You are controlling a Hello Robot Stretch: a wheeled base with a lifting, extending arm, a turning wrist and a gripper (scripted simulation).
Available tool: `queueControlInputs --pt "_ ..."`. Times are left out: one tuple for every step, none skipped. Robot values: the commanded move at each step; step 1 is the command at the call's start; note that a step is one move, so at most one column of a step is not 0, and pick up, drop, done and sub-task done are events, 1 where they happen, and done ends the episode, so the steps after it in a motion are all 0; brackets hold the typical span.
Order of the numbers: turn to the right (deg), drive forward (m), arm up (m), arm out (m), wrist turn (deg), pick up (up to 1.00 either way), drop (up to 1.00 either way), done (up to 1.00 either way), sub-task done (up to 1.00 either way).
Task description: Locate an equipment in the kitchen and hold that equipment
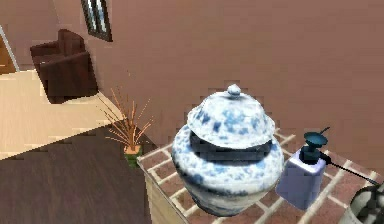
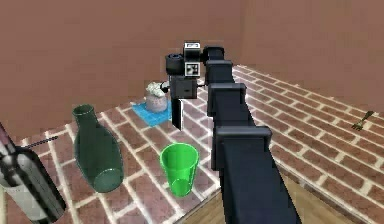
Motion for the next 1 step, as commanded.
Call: queueControlInputs --pt "0.0 0.00 0.00 0.00 0.0 0.00 0.00 1.00 0.00"
